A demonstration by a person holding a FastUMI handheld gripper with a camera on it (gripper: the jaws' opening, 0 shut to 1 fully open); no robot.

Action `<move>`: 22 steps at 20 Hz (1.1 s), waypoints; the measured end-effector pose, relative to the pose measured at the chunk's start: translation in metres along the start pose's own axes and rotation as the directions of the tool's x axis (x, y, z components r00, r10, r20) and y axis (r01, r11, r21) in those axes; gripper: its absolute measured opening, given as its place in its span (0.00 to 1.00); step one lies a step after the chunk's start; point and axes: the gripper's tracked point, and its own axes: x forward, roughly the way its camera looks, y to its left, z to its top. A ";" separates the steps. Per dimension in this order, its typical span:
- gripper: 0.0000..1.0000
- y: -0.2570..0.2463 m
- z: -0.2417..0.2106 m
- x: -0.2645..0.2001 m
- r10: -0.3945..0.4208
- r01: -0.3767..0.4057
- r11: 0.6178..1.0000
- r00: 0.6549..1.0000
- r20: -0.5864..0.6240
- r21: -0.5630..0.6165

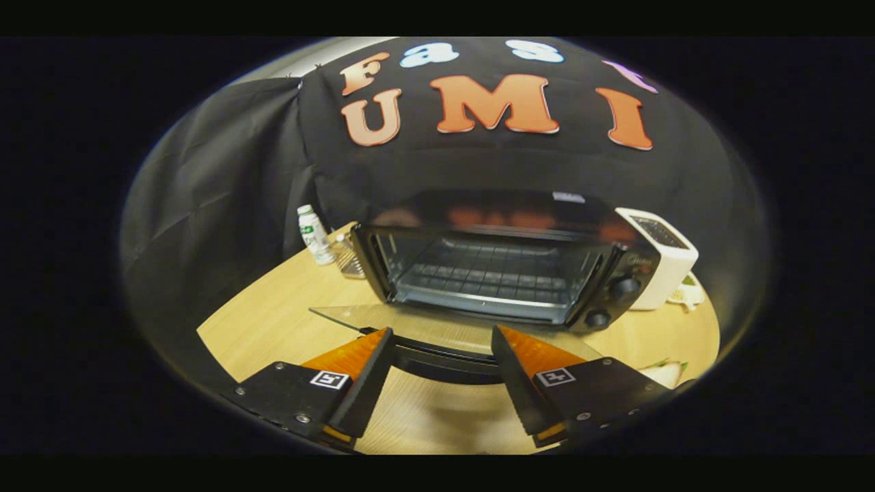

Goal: Open the toaster oven, put the food inside, and close the toaster oven door.

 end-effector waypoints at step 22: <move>0.85 -0.072 -0.003 -0.051 -0.069 0.070 0.997 0.997 -0.043 0.018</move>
